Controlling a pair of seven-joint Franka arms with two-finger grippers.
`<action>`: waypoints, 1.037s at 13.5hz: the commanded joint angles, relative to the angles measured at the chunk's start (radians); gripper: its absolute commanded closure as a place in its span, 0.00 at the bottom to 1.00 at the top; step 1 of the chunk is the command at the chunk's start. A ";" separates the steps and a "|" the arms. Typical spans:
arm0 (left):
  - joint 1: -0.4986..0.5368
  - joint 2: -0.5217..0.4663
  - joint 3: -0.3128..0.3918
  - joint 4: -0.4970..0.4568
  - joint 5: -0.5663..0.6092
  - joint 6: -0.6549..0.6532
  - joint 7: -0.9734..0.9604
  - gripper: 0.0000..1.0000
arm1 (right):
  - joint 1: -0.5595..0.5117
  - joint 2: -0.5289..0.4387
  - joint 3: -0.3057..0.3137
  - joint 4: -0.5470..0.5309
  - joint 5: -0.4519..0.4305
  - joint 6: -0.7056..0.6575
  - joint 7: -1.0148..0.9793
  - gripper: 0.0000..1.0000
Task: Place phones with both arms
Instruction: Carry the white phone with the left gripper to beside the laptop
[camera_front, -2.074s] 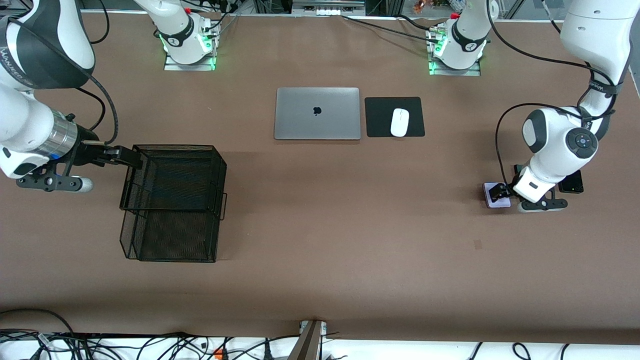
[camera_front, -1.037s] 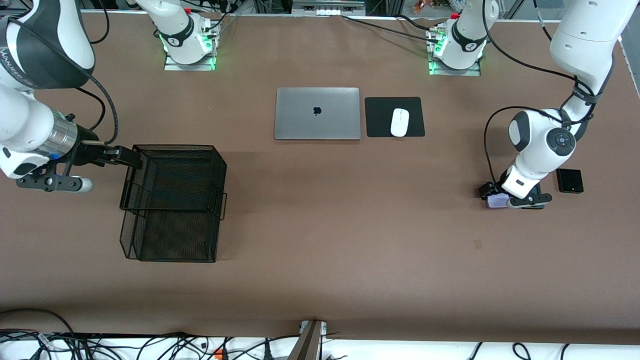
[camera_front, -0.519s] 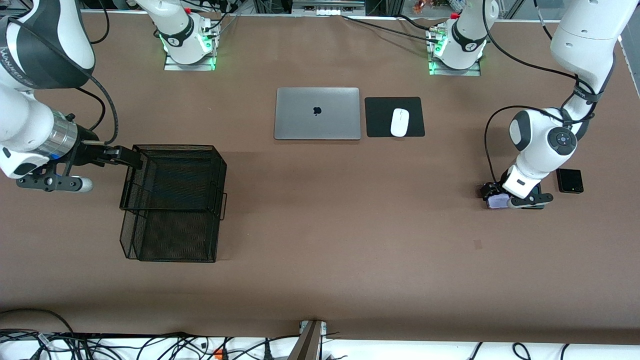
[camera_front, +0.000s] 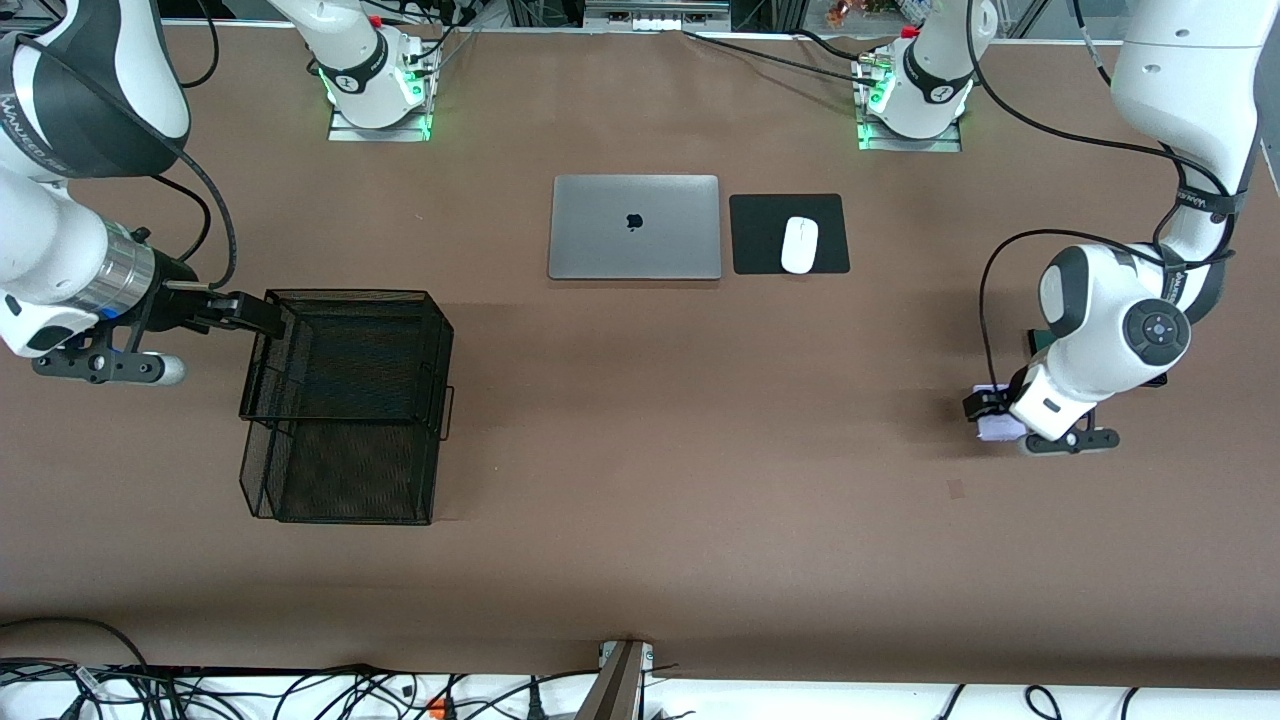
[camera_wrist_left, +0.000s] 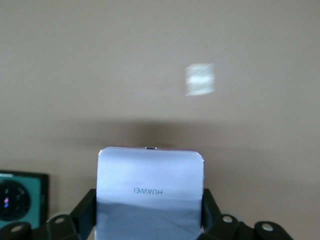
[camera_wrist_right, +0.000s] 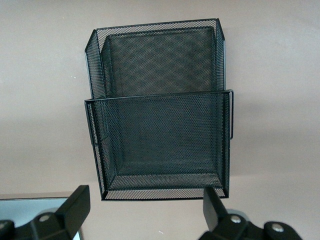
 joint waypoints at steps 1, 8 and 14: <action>-0.120 0.040 0.007 0.078 -0.002 -0.037 -0.127 0.96 | 0.000 -0.008 0.002 -0.009 -0.005 0.009 0.011 0.00; -0.531 0.187 0.007 0.338 -0.042 -0.161 -0.607 0.97 | 0.001 -0.008 0.002 -0.009 -0.008 0.009 0.011 0.00; -0.783 0.418 0.020 0.657 -0.034 -0.171 -0.830 0.97 | 0.001 -0.008 0.003 -0.009 -0.009 0.009 0.011 0.00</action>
